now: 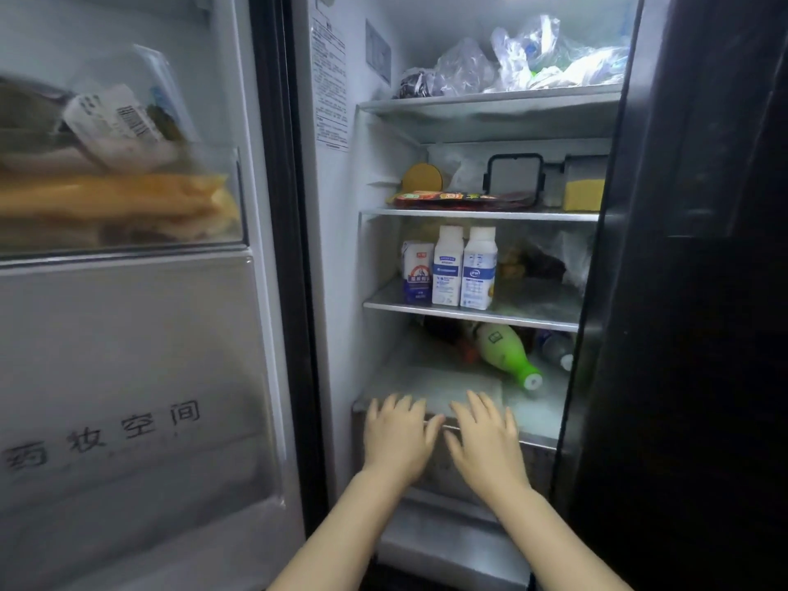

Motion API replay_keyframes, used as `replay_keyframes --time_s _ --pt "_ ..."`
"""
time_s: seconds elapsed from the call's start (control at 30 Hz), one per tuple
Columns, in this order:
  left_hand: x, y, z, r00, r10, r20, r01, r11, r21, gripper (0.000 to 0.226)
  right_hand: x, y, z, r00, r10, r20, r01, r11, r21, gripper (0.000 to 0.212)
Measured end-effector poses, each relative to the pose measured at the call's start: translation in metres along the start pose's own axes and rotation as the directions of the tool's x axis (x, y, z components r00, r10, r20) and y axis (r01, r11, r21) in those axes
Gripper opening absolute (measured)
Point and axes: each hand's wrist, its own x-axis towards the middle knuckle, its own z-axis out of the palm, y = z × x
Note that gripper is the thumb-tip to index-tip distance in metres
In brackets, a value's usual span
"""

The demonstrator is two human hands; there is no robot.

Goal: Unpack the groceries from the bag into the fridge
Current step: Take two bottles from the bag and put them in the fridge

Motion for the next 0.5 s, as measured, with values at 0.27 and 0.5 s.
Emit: replay_keyframes --time_s 0.27,0.5 --pt "-0.123 0.007 0.021 0.967 -0.08 0.242 0.085 0.996 -0.009 0.057 -0.101 -0.009 0.025 0.962 -0.085 0.26 0.068 0.995 0.075 0.034" --pt "-0.216 0.003 0.033 0.878 -0.233 0.418 0.226 0.972 0.067 0.053 -0.176 -0.018 0.041 0.874 -0.171 0.455 0.135 0.985 0.111 0.032"
